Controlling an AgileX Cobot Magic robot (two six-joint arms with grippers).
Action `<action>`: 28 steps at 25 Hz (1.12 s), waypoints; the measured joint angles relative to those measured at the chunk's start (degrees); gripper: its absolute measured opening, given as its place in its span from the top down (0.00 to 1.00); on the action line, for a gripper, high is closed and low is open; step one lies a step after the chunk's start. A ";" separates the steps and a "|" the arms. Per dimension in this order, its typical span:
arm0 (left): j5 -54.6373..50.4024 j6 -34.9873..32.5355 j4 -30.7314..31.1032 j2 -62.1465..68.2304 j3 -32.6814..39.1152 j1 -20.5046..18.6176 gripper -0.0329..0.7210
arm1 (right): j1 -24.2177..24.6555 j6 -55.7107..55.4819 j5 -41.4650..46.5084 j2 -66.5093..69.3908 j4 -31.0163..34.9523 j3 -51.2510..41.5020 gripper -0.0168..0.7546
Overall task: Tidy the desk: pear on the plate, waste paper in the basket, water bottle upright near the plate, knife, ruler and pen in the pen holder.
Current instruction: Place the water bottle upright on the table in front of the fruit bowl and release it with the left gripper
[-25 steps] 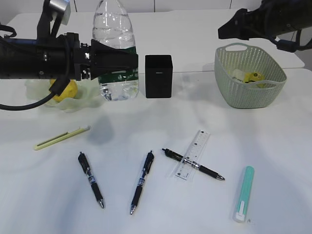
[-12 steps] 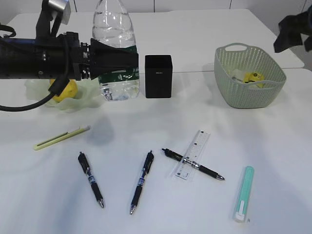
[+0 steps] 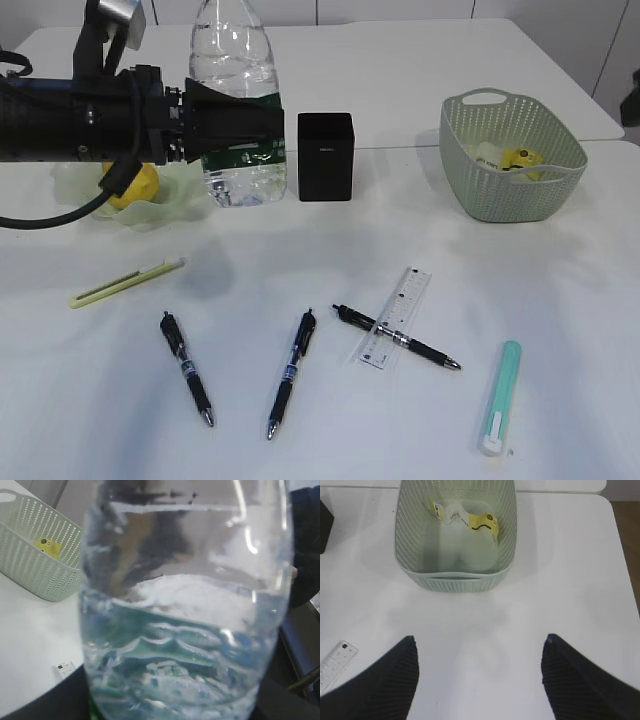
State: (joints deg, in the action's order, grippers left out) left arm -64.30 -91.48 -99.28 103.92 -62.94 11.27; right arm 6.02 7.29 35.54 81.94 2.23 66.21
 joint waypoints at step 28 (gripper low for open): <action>7.40 -3.54 0.37 0.00 0.00 0.00 0.45 | 0.00 0.93 -21.92 -19.18 3.91 -28.06 0.22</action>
State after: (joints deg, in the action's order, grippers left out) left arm -56.90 -95.02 -98.91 103.92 -62.94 11.27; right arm 6.02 8.22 13.62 62.76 6.13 38.16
